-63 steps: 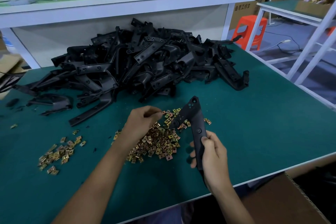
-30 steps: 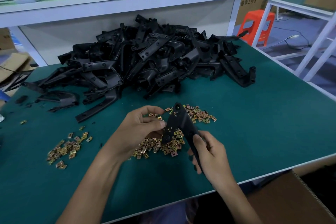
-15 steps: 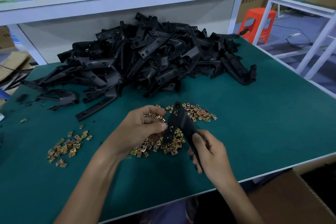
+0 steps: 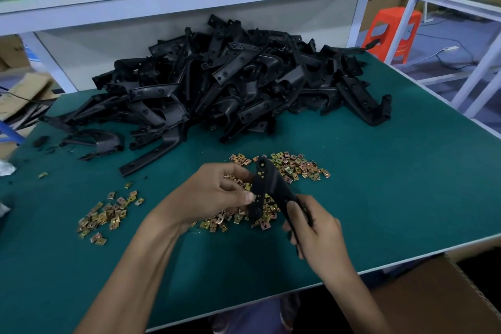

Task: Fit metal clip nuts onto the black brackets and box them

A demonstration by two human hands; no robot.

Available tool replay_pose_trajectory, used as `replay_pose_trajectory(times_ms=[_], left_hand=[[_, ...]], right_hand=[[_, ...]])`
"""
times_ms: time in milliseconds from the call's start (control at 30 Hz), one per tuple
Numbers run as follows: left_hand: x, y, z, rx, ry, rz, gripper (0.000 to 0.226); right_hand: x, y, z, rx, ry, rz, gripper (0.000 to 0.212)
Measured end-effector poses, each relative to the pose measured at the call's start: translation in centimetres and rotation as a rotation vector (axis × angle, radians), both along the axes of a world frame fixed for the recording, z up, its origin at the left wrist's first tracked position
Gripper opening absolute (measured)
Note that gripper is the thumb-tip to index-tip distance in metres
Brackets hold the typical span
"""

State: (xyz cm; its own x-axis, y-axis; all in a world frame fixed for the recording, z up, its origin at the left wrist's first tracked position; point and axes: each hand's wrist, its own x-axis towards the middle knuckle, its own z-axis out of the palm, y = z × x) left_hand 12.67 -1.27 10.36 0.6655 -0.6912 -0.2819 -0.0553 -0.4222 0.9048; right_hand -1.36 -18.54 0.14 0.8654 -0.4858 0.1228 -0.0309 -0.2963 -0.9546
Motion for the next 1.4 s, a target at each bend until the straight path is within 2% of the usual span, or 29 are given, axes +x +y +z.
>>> replay_pose_trajectory(times_ms=[233,400,533,567,667,733,833,933,1000,1133,1200,1300,1400], left_hand=[[-0.9,-0.4,-0.7,-0.073,0.144,0.081,0.031],[-1.7,-0.8,-1.1,-0.139,0.080,0.149,0.022],[-1.6,-1.5,-1.8,-0.209,0.024,0.187,0.014],[-1.1,-1.7,-2.3,-0.168,-0.051,0.220,0.012],[2.1,-2.0,-4.1,0.106,-0.470,0.342,0.016],[4.4,-2.3,-4.9,0.222,-0.629,0.393,0.017],[7.3,-3.2,-6.1,0.349,-0.719,0.311,0.021],[8.9,-4.2,-6.9,0.500,-0.736,0.158,0.029],[9.5,-4.5,-7.1,0.534,-0.732,0.125,0.027],[9.6,-4.4,-6.4,0.489,-0.687,0.129,0.003],[9.1,-4.0,-5.7,0.418,-0.631,0.186,0.002],[7.4,-3.3,-4.4,0.176,-0.473,0.267,0.008],[5.0,-2.9,-3.1,-0.134,-0.258,0.220,0.010]], right_hand=[[0.0,0.1,-0.3,0.009,-0.029,-0.013,0.012],[0.1,0.0,-0.4,0.028,-0.040,-0.029,0.015],[0.1,-0.3,-0.2,0.137,-0.083,-0.077,0.018],[0.1,-0.4,-0.2,0.168,-0.092,-0.100,0.019],[0.2,-0.4,-0.1,0.242,-0.102,-0.160,0.022],[0.3,-0.4,-0.1,0.248,-0.099,-0.165,0.024],[0.3,-0.2,0.2,0.236,-0.095,-0.153,0.025],[0.3,-0.3,0.4,0.235,-0.091,-0.154,0.025],[0.4,-0.3,0.4,0.239,-0.089,-0.157,0.024],[0.5,-0.2,0.8,0.256,-0.093,-0.151,0.020],[0.4,-0.2,0.9,0.258,-0.088,-0.140,0.021],[0.4,-0.2,0.9,0.255,-0.078,-0.122,0.022],[0.4,-0.2,0.8,0.250,-0.072,-0.107,0.020]])
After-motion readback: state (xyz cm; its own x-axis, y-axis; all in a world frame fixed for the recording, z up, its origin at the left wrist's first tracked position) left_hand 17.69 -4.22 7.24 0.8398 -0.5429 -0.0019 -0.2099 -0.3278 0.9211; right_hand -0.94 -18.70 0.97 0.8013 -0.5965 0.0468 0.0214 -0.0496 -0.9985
